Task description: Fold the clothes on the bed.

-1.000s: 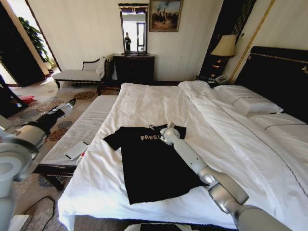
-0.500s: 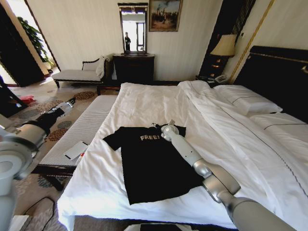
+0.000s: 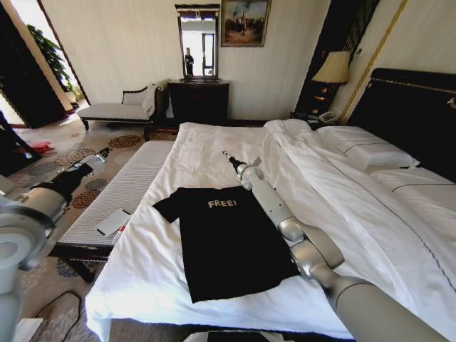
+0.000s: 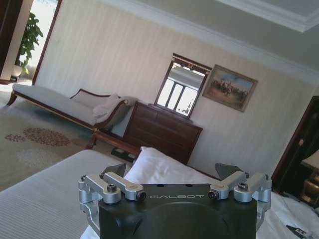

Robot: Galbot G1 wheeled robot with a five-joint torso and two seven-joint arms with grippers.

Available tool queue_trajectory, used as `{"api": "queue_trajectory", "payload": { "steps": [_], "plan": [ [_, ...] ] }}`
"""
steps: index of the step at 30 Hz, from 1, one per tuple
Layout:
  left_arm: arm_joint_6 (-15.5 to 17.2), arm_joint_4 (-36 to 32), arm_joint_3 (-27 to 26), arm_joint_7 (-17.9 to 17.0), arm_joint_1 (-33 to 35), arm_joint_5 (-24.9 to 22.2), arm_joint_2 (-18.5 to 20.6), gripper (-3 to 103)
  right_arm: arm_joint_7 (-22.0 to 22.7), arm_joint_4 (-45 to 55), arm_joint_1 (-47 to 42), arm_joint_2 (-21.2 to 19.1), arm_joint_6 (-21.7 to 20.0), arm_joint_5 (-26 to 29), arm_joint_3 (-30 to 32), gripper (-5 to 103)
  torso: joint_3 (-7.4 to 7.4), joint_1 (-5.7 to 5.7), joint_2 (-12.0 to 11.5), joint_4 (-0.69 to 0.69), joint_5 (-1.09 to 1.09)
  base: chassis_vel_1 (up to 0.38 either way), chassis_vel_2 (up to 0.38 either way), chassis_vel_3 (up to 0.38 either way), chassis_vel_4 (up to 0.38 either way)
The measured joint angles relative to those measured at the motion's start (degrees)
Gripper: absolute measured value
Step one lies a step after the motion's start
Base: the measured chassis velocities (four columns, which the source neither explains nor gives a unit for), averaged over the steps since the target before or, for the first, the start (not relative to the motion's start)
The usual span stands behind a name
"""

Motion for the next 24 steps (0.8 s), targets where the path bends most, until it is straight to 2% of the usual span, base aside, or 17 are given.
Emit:
{"api": "queue_trajectory", "payload": {
  "steps": [5, 7, 8, 11, 12, 13, 15, 17, 20, 24],
  "plan": [
    [-0.01, 3.52, 4.96, 0.45, -0.36, 1.76, 0.47, 100, 2.91, 8.52, -6.31, -4.62, -0.50, -3.68, -1.58, 100, 0.00, -0.01, 0.00, 0.02, 0.02, 0.000, 0.000, 0.000, 0.000],
    [0.19, 6.48, 9.03, 0.30, -0.26, 4.14, 0.83, 100, 5.16, 16.31, -12.66, -8.83, -1.57, -4.79, -1.95, 100, 0.00, 0.00, 0.00, 0.01, 0.02, 0.000, 0.000, 0.000, 0.000],
    [0.19, 6.48, 9.03, 0.30, -0.26, 4.14, 0.83, 100, 5.16, 16.31, -12.66, -8.83, -1.57, -4.79, -1.95, 100, 0.00, 0.00, 0.00, 0.01, 0.02, 0.000, 0.000, 0.000, 0.000],
    [2.90, 7.48, 12.31, -1.28, 1.71, 4.32, 0.76, 100, 8.27, 24.29, -18.24, -13.93, -2.15, -3.83, -0.44, 100, 0.00, 0.00, 0.00, 0.03, 0.04, 0.000, 0.000, 0.000, 0.000],
    [2.90, 7.48, 12.31, -1.28, 1.71, 4.32, 0.76, 100, 8.27, 24.29, -18.24, -13.93, -2.15, -3.83, -0.44, 100, 0.00, 0.00, 0.00, 0.03, 0.04, 0.000, 0.000, 0.000, 0.000],
    [5.21, 7.07, 13.35, -1.78, 4.51, 3.30, 0.89, 100, 11.28, 29.54, -21.69, -18.15, -2.79, -2.12, 1.21, 100, 0.00, 0.00, 0.00, -0.01, -0.01, 0.000, 0.000, 0.000, 0.000],
    [8.13, 5.28, 12.96, -1.69, 8.97, 0.34, 1.90, 100, 14.50, 35.40, -25.18, -22.22, -4.33, 0.46, 3.03, 100, -0.01, 0.00, 0.00, -0.03, 0.00, 0.000, 0.000, 0.000, 0.000],
    [10.47, 2.58, 11.17, -0.91, 15.42, -4.10, 3.80, 100, 17.70, 44.15, -31.44, -27.56, -6.16, 3.40, 5.69, 100, -0.02, -0.02, 0.01, 0.03, 0.02, 0.000, 0.000, 0.000, 0.000],
    [10.66, 1.12, 10.74, -0.19, 19.02, -5.25, 4.47, 100, 19.02, 48.67, -36.42, -30.11, -7.09, 4.18, 7.71, 100, -0.02, -0.03, 0.01, 0.05, 0.04, 0.000, 0.000, 0.000, 0.000],
    [10.66, -0.17, 14.63, -0.15, 21.38, -5.80, 3.72, 100, 22.23, 52.94, -43.39, -31.91, -8.01, 4.57, 10.83, 100, -0.02, -0.03, 0.02, 0.02, 0.02, 0.000, 0.000, 0.000, 0.000]
  ]
}}
